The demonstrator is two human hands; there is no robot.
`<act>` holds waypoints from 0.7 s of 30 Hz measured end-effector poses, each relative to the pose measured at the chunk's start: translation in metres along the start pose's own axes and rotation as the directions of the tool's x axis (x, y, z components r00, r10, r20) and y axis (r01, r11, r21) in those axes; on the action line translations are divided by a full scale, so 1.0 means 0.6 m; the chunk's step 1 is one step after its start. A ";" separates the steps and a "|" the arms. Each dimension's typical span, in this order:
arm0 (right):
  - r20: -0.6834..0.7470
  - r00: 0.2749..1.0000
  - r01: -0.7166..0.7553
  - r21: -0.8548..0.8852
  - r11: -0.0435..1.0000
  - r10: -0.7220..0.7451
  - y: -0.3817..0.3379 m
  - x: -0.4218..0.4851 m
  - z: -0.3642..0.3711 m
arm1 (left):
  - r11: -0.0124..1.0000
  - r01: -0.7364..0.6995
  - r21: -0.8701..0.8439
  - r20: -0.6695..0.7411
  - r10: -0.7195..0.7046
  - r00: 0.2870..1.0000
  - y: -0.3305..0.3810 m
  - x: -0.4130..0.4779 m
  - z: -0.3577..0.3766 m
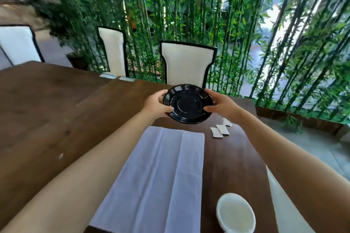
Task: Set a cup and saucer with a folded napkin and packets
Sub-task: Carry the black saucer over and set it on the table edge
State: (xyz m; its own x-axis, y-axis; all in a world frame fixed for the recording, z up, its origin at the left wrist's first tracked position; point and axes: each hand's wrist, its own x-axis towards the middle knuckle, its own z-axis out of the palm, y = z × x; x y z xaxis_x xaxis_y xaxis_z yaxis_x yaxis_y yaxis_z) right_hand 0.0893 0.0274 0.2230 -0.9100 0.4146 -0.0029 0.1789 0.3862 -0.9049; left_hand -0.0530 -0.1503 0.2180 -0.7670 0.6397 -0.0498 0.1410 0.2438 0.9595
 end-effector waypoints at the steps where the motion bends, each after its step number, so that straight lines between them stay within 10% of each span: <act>1: 0.017 1.000 0.012 0.024 1.000 -0.013 -0.011 0.002 0.017 | 1.000 0.012 -0.014 -0.012 -0.012 1.000 0.001 -0.012 -0.021; 21: 0.487 0.856 0.000 0.336 0.942 -0.174 -0.147 0.056 0.433 | 0.918 0.101 -0.384 -0.405 -0.266 0.875 -0.160 -0.292 -0.390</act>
State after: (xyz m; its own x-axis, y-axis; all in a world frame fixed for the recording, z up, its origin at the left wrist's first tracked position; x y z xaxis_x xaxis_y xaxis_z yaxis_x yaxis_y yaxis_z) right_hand -0.0544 -0.2070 0.1920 -0.9922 -0.1133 -0.0526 0.0428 0.0875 -0.9952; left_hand -0.0786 -0.4563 0.1992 -0.9620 0.1995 -0.1863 -0.1884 0.0087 0.9821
